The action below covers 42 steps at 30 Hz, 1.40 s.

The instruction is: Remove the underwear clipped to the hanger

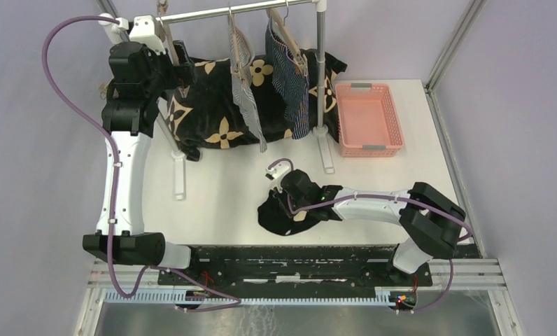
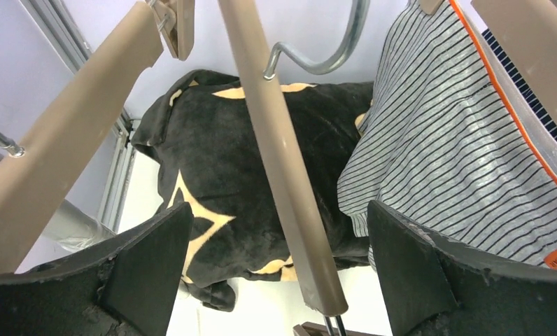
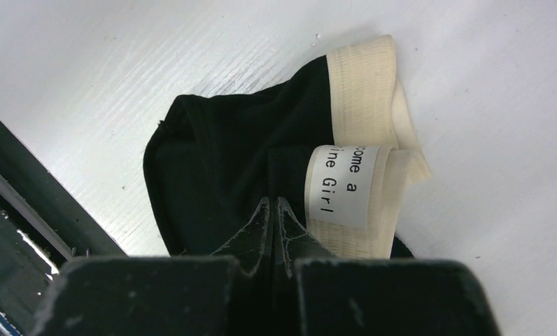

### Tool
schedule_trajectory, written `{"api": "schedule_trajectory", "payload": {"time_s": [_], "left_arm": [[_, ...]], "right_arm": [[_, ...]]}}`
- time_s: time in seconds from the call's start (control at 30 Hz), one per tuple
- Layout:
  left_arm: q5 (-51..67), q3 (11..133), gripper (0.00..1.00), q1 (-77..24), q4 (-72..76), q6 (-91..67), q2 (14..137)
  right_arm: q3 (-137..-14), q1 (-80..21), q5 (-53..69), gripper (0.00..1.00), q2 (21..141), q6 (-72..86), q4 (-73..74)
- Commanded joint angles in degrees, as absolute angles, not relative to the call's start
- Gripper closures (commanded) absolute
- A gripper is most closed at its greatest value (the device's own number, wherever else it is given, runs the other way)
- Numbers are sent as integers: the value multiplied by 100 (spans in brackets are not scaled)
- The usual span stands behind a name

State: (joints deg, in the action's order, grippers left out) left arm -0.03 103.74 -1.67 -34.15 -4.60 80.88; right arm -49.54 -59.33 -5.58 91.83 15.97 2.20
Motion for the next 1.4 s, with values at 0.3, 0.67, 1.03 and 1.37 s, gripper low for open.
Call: {"api": "schedule_trajectory", "payload": {"time_s": [0.3, 0.67, 1.03, 1.37], "left_arm": [[-54, 10310, 1, -145, -3344, -493, 7392], [13, 9606, 1, -138, -3038, -595, 6554], [307, 9597, 1, -141, -3295, -540, 5684], [2078, 9968, 1, -145, -3130, -708, 5726]], "right_arm": [[-5334, -6068, -2180, 99, 7327, 1101, 938], [-6319, -6045, -3799, 99, 6894, 322, 1468], [-7914, -4355, -3908, 99, 7000, -357, 1685], [-8549, -2984, -3527, 99, 7562, -858, 1175]]}}
